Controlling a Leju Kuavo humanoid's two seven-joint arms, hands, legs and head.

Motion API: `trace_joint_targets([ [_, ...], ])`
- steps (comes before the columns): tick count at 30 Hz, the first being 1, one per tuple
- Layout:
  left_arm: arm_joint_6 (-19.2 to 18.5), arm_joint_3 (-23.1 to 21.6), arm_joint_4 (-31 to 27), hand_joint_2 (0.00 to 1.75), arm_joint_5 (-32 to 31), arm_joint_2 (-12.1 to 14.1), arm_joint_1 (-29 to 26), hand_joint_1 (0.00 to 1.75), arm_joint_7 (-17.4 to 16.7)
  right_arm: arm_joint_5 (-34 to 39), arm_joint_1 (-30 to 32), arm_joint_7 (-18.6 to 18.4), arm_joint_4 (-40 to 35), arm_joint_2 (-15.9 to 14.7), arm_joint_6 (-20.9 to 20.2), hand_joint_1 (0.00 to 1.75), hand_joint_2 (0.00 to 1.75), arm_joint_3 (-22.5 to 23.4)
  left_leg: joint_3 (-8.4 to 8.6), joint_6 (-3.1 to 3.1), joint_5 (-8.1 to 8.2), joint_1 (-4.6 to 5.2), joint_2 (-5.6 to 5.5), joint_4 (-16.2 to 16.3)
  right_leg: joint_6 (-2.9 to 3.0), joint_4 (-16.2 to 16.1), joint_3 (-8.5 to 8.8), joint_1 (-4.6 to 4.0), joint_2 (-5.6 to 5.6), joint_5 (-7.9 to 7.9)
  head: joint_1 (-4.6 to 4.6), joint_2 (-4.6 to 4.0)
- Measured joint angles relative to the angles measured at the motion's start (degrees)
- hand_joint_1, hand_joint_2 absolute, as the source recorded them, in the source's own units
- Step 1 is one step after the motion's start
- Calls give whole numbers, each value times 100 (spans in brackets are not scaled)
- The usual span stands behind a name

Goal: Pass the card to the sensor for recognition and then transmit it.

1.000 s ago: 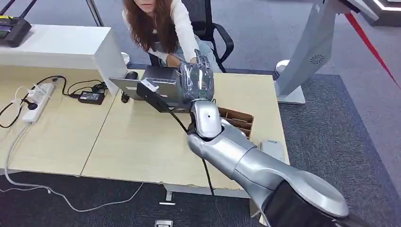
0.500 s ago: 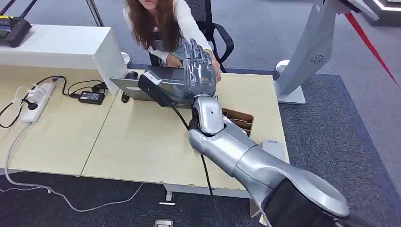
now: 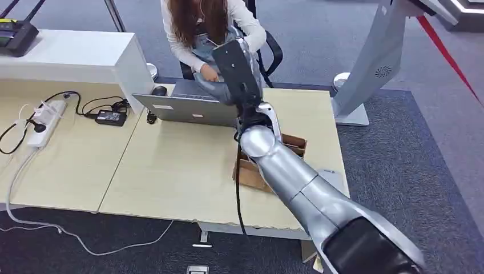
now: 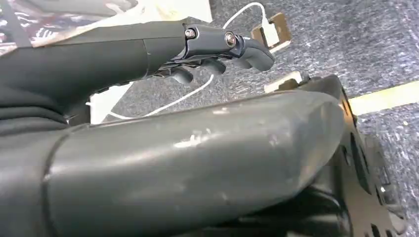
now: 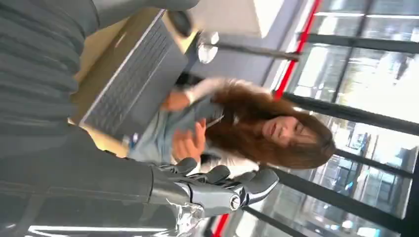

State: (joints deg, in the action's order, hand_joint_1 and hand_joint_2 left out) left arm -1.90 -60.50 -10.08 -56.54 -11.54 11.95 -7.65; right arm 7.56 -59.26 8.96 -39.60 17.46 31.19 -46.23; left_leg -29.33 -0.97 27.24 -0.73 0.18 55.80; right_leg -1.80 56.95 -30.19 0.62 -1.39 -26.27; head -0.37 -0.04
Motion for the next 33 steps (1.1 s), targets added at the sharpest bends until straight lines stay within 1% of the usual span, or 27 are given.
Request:
trace_joint_targets([
  [3,72,0,0,0,-2,0,0,0,-4,488,567,182,-804,-195,-37,0,175,372,3,0,1,0,3,0,0,-2,2,0,1,0,0,0],
  [5,98,0,0,0,-2,2,0,0,-15,691,948,280,-1278,-335,-68,0,175,569,0,0,1,2,3,0,0,-2,-2,1,1,0,0,0],
  [7,125,0,0,0,0,2,-1,0,-39,870,1352,381,-1880,-538,-92,0,175,757,1,1,1,2,-1,1,-1,-4,0,1,0,0,0,0],
  [9,144,0,0,0,2,2,-1,0,-52,977,1678,466,-2325,-724,-70,0,175,901,0,1,1,2,6,1,0,-4,-3,2,2,0,0,0],
  [11,192,0,0,0,7,2,-1,0,-76,975,2075,662,-2844,-918,120,0,175,1069,3,3,3,2,7,1,0,-5,-2,2,2,0,0,0],
  [14,195,0,0,0,7,0,0,0,-131,732,2667,875,-3462,-1144,420,0,175,1229,0,2,5,2,6,0,0,-5,-2,2,2,-1,0,0],
  [16,197,0,0,0,7,0,1,0,-153,751,3000,955,-3810,-1270,455,0,175,1303,1,0,8,1,14,0,0,-5,-3,1,8,-1,0,0],
  [17,201,0,0,0,2,0,1,0,-160,926,3173,1012,-3953,-1309,380,0,175,1345,2,0,8,1,16,0,0,-5,-3,1,10,-1,0,0],
  [19,216,0,0,0,-2,-2,1,0,-162,1462,3439,1133,-4174,-1373,45,0,175,1423,1,0,8,0,14,0,0,-5,-4,1,10,-1,0,0],
  [21,249,-2,0,0,-2,-2,1,0,-164,2119,3677,1237,-4355,-1440,-423,0,175,1528,-1,0,8,0,14,-1,0,-5,-4,0,10,-1,0,0],
  [23,260,-2,0,0,-2,-4,2,0,-192,2804,3842,1391,-4409,-1493,-827,0,175,1651,1,0,8,0,15,-1,0,-5,-3,0,10,-1,0,0],
  [26,260,-2,0,0,7,-4,2,0,-243,3431,4017,1674,-4383,-1563,-1217,0,175,1836,-2,0,7,1,13,-1,0,-5,-3,1,9,-1,0,0],
  [28,260,-2,0,0,9,-2,2,0,-247,3571,4051,1777,-4335,-1611,-1364,0,175,1941,-1,0,7,1,17,-1,0,-5,-2,1,10,0,0,0],
  [30,260,-2,0,0,22,-2,2,0,-262,3677,4076,1819,-4296,-1642,-1377,0,175,2003,0,0,7,2,15,0,0,-5,-3,2,10,0,0,0],
  [32,260,0,0,0,61,-4,0,0,-293,4054,4126,1887,-4243,-1655,-1443,0,175,2110,-1,1,7,2,13,0,0,-5,-3,2,9,0,0,0],
  [33,260,0,0,0,78,-4,0,0,-299,4290,4155,1913,-4204,-1661,-1545,0,175,2173,-1,1,8,2,13,0,0,-5,-3,2,9,0,0,0],
])
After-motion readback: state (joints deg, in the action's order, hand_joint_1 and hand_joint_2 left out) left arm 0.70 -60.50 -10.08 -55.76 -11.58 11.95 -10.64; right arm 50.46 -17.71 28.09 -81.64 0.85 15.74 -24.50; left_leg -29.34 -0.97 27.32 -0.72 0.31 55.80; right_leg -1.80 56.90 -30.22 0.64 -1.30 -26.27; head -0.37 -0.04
